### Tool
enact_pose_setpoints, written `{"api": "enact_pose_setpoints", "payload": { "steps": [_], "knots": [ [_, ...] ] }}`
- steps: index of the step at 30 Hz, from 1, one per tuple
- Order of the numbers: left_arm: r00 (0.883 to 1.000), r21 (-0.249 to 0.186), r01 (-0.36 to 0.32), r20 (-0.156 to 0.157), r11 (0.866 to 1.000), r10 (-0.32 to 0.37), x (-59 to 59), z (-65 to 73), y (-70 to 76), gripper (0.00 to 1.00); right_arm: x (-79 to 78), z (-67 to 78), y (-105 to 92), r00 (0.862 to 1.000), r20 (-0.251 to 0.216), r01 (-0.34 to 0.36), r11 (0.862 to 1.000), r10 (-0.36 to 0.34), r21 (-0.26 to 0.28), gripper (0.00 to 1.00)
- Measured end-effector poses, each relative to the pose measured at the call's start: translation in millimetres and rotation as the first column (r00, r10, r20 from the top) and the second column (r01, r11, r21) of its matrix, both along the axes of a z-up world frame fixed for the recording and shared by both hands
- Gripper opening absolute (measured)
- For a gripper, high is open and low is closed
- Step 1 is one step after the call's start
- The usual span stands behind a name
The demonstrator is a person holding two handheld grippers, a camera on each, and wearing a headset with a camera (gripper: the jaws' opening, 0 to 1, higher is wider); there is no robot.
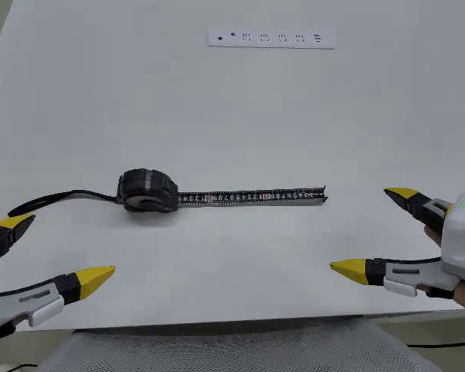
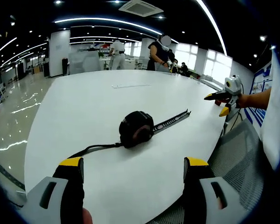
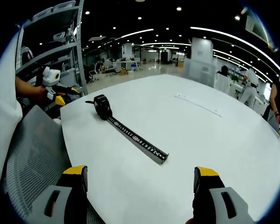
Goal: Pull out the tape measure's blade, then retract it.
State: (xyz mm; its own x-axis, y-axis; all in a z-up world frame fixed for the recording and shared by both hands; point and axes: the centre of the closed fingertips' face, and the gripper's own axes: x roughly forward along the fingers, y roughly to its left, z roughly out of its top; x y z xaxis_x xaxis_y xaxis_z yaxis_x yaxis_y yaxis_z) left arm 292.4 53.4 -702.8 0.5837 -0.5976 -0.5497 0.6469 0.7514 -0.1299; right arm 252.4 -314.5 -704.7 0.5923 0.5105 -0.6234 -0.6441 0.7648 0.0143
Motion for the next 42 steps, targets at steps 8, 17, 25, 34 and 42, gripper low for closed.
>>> {"api": "enact_pose_setpoints", "payload": {
  "steps": [8, 17, 25, 34, 42],
  "knots": [
    [1.0, 0.01, -0.012, -0.003, 1.0, 0.012, -9.0, -4.4, 1.6, 0.88, -13.8, -3.5, 0.2, 0.999, 0.004, 0.037, 0.999, -0.037, 0.017, 0.98],
    [0.999, 0.011, -0.035, -0.002, 0.999, 0.035, -12.7, -5.9, 6.8, 0.88, -24.5, -11.3, -4.5, 0.998, -0.006, 0.064, 0.998, -0.064, 0.022, 0.99],
    [0.999, 0.012, -0.041, -0.007, 0.999, 0.041, -12.4, -5.8, 11.9, 0.88, -23.8, -8.4, -12.4, 0.997, -0.003, 0.077, 0.997, -0.077, 0.022, 0.99],
    [0.999, -0.001, -0.045, -0.008, 0.999, 0.045, -12.9, -3.9, 8.4, 0.88, -25.7, -10.5, -12.1, 0.997, -0.014, 0.07, 0.997, -0.069, 0.017, 0.99],
    [0.999, 0.002, -0.043, -0.01, 0.999, 0.043, -13.4, -3.9, 8.1, 0.87, -26.5, -10.1, -10.5, 0.998, -0.015, 0.069, 0.997, -0.069, 0.016, 0.99]
  ]
}}
